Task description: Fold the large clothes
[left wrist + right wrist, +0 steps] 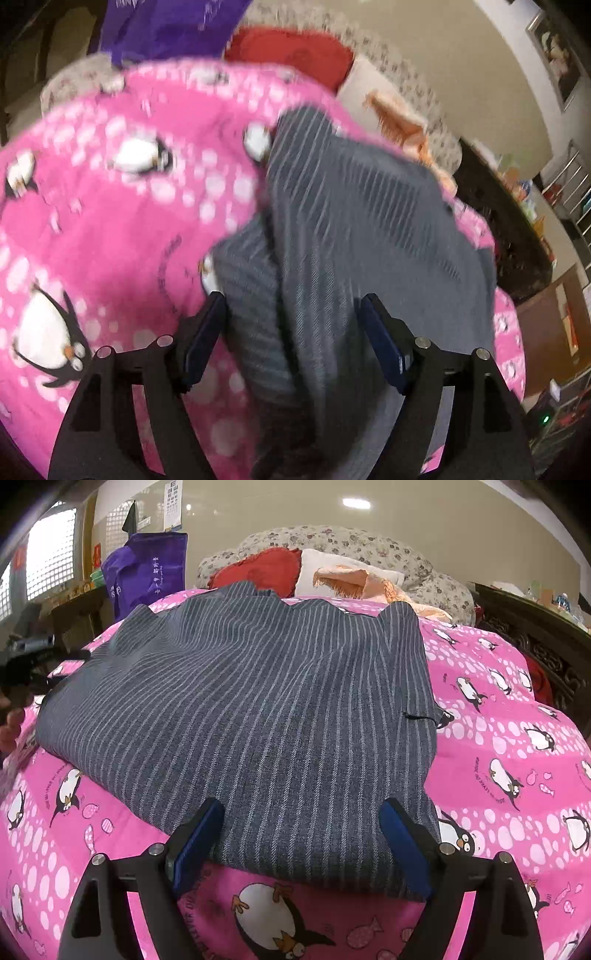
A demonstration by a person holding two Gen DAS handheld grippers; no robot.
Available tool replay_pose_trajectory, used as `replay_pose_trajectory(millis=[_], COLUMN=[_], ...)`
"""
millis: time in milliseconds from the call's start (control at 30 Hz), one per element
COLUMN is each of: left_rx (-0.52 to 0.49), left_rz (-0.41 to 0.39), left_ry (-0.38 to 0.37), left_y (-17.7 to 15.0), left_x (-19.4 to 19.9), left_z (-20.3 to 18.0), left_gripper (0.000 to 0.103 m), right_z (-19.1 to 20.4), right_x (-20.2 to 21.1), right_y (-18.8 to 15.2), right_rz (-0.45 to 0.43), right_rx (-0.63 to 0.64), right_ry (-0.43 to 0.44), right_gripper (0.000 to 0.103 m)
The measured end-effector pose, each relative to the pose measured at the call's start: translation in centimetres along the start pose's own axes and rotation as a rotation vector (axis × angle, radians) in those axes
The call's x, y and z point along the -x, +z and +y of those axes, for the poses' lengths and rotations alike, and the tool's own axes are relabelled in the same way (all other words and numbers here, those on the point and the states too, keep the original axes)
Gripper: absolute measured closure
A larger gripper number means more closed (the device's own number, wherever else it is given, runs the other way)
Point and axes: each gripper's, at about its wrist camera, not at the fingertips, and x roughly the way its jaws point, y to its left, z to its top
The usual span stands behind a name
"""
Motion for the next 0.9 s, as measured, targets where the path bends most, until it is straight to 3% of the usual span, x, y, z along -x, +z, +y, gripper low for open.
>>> replay_pose_trajectory(millis=[167,333,400,433,500,567,667,900], left_rx=[-0.091,-0.162,-0.209,-0.236,-0.274,-0.300,-0.287,-0.311], left_rz=[0.056,0.055,0.033,0.032,0.035,0.021,0.025,0.027], left_ry=[-0.075,-0.026,0.033,0.058,0.072,0.104,0.144,0.199], left_y=[-1.5,0.3,0.3,0.1,-0.7,-1.2,-0.5,-1.3], left_x=[-0.7,-2.2,-2.5,-2.6,-2.5,-2.1,-2.7,-3.9], left_z=[-0.8,-2.1,-2.8,-3.3,-4.2,-4.8,-4.4,-4.9], left_gripper=[0.016,0.015,0.022,0.033,0.047,0.055,0.055,0.031], right_z=[0.0,0.1,0.1,0.1,0.1,0.1,0.1,0.1], right_x=[-0.1,-0.1,-0.1,-0.1,-0.1,-0.2,-0.1,-0.1], right_y=[-0.1,-0.1,-0.1,-0.1,-0.1,-0.1,-0.1,-0.2], right_rz=[0.001,0.001,0.001,0.001,0.000,0.002,0.002,0.002], right_rx=[-0.001,-0.002,-0.001,-0.001,-0.001,-0.002,-0.005,-0.008], right_ry=[0.000,0.000,-0.002,-0.001,0.000,0.001,0.003,0.002], right_gripper=[0.018,0.017,0.017,0.017,0.017,0.016,0.016,0.014])
